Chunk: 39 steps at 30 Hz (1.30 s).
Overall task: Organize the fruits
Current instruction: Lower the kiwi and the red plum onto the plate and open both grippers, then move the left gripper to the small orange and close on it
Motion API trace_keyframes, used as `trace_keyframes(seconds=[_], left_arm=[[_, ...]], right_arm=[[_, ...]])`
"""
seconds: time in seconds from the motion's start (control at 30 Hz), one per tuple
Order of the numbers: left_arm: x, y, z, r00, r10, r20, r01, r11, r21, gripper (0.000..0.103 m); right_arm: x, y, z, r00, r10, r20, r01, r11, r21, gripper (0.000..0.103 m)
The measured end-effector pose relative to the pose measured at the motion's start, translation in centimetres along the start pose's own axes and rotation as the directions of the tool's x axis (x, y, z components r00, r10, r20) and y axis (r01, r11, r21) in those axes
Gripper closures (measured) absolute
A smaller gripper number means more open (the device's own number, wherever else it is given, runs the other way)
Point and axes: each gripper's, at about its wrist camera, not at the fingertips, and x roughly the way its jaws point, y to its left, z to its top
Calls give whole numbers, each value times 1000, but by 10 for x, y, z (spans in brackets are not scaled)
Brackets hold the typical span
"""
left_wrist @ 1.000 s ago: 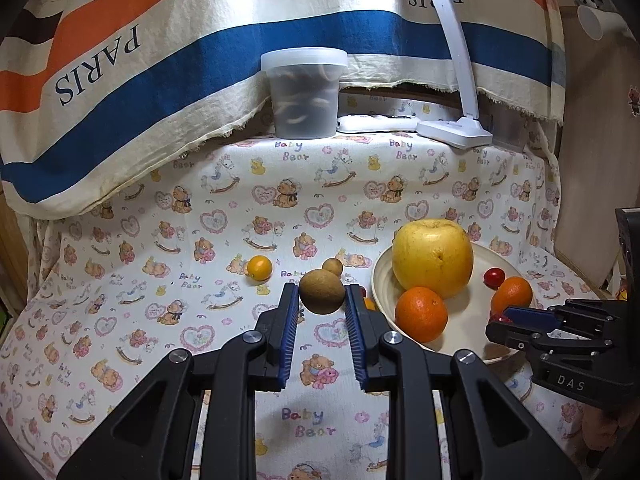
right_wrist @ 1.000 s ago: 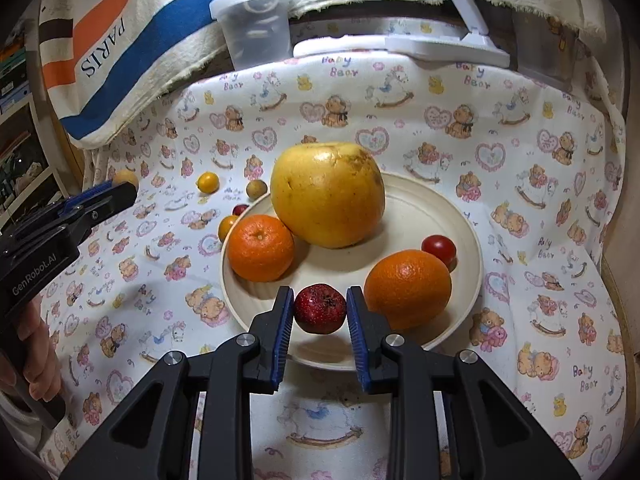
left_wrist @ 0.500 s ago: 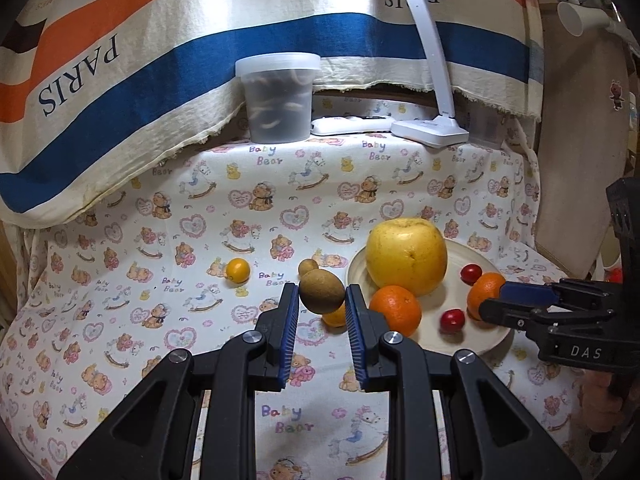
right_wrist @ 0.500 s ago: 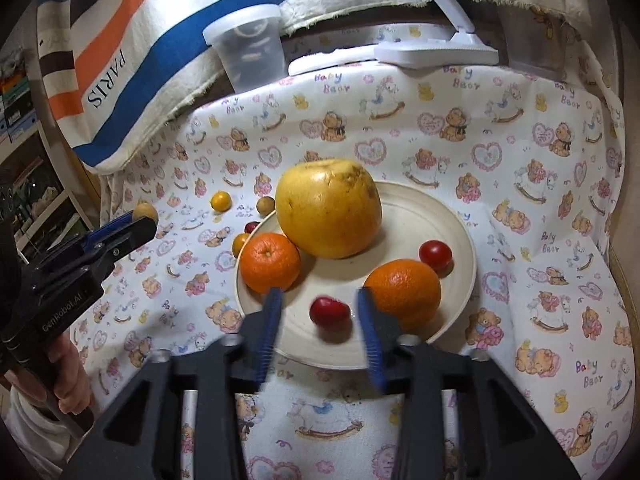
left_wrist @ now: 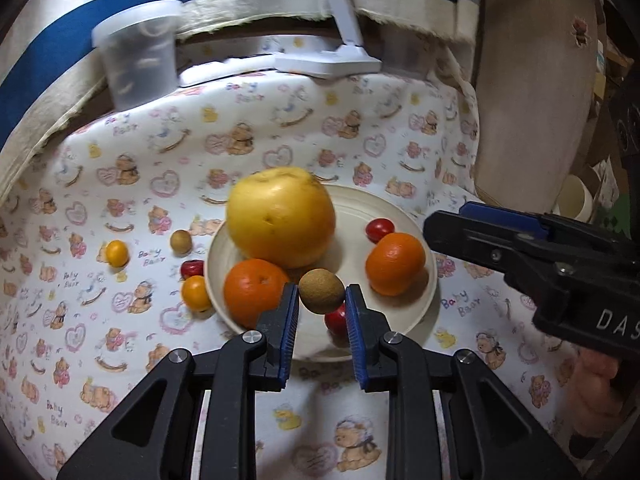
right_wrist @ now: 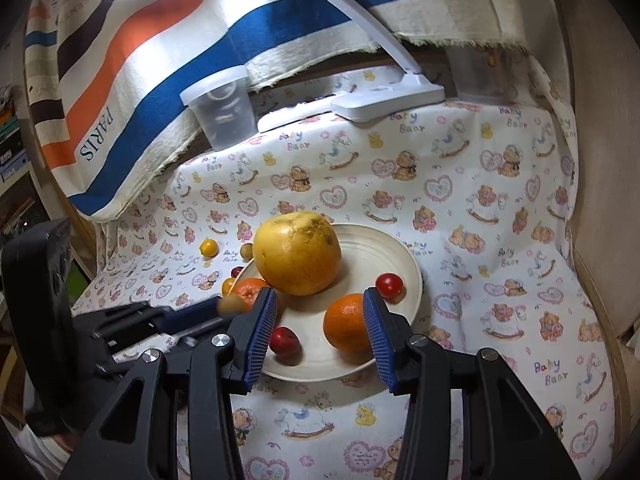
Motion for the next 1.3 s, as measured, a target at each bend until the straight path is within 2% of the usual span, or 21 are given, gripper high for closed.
trace_keyframes(seconds=[0.27,0.4,0.5,0.57,0.73,0.83,0.93,0.97,1.07,1.1,1.17,1.23,1.3], left_arm=[[13,-13,-1,999,-7,-41,6,1000,-4,80],[17,-9,-3,999,4,-52,-5,1000,-25,80],[14,-5,-3,999,3,-39,-4,999,-34,77],[11,-4,-2,1000,9,-26,-10,999,-36,70],[1,2,0,999,50,6,-50,998,-39,41],[-14,10,0,995,95,37,-94,995,-22,31],[-37,24,-1,983,153,105,-151,988,-24,22],[-44,29,-1,978,163,129,-160,987,-32,21],[-67,46,-2,962,182,202,-171,983,-69,14],[-73,50,-2,957,185,224,-172,982,-77,8],[-85,56,-3,941,199,273,-180,979,-91,0],[-98,62,-5,916,223,334,-198,974,-108,0],[-106,67,-7,898,239,369,-216,971,-104,0]], right_arm=[[7,-11,0,998,-43,-45,45,998,41,55],[14,-6,-3,991,-114,-73,114,993,-7,53],[18,-3,-6,990,-120,-79,118,993,-29,53],[19,-2,-6,989,-129,-77,126,991,-36,53],[18,-6,-6,990,-127,-68,126,992,-15,53],[15,-8,-5,992,-115,-57,116,993,4,53],[11,-6,-4,994,-105,-37,105,994,5,51],[9,-4,-5,994,-103,-24,103,995,1,46],[4,1,-5,993,-113,17,114,993,-19,44],[2,4,-6,992,-121,35,122,992,-31,44],[-3,9,-6,987,-139,76,143,988,-56,37],[-8,13,-7,979,-166,119,175,982,-71,34],[-13,19,-9,968,-186,168,204,975,-93,32]])
